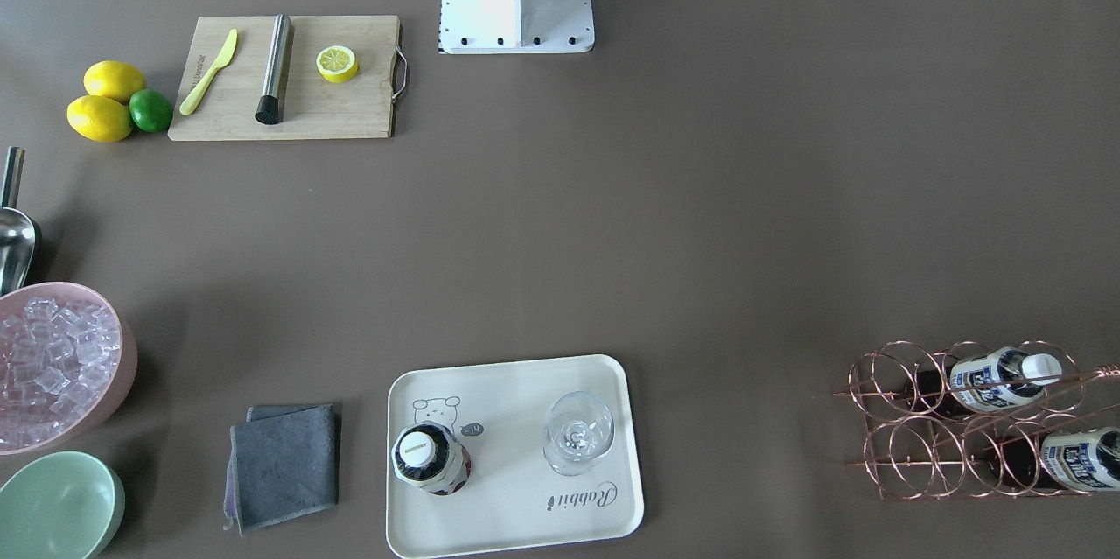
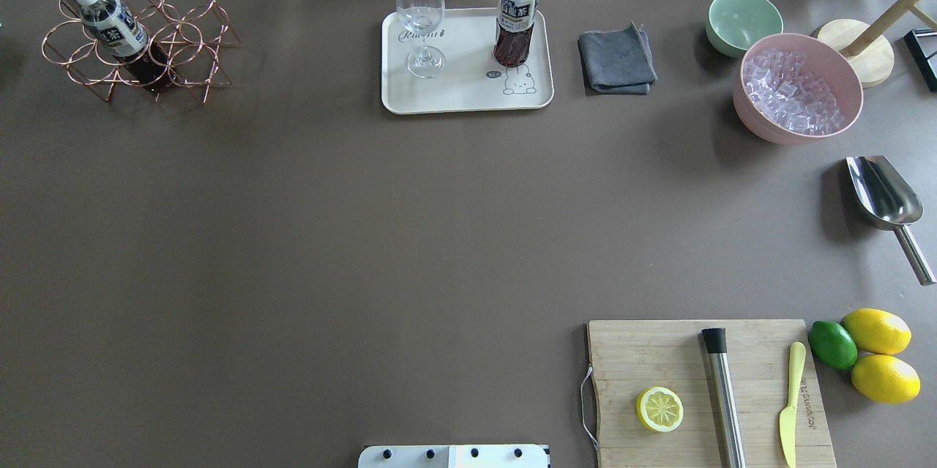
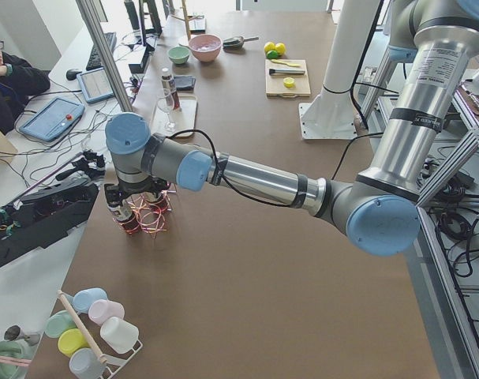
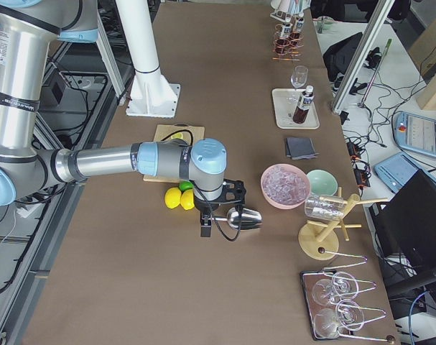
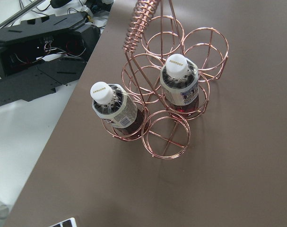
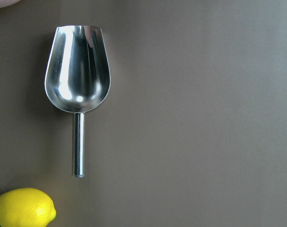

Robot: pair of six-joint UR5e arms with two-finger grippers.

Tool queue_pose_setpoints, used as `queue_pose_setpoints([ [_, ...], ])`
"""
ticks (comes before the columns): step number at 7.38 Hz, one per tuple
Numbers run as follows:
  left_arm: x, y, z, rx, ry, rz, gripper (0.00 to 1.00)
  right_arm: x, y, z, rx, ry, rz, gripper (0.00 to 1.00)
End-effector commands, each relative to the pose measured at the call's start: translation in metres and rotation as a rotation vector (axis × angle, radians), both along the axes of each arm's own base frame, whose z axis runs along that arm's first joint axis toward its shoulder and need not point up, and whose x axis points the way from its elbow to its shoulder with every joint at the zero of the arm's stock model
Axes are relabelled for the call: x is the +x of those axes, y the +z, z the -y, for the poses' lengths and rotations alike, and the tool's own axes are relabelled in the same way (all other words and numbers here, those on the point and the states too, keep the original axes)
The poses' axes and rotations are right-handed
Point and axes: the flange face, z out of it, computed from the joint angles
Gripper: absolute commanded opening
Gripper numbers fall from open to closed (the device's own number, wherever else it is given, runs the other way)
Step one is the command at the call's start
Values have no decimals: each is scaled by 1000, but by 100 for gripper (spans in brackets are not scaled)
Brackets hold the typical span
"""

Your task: Take tea from basket to plate

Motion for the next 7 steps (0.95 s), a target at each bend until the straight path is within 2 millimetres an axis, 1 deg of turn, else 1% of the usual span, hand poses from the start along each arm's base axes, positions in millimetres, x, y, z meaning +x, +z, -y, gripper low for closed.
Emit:
queue_pose_setpoints([
  [1, 3, -3, -24, -285, -174, -159, 98, -3, -7, 1, 14, -10, -5, 100],
  [2, 3, 16, -43, -475, -292, -207, 98, -3, -8, 1, 16, -11, -11, 100],
  [3, 4, 36, -57, -645, -384, -249, 98, -5, -8, 2, 16, -15, -11, 100],
  [4, 4, 54, -65, -785, -465, -269, 98, -5, -8, 2, 16, -17, -11, 100],
  [5, 6, 80, -85, -886, -504, -283, 98, -7, -8, 2, 16, -20, -9, 100],
  [6, 7, 91, -103, -910, -514, -278, 98, -7, -8, 2, 14, -20, -9, 100],
  [7, 6, 95, -106, -928, -527, -274, 98, -7, -9, 2, 15, -19, -9, 100],
])
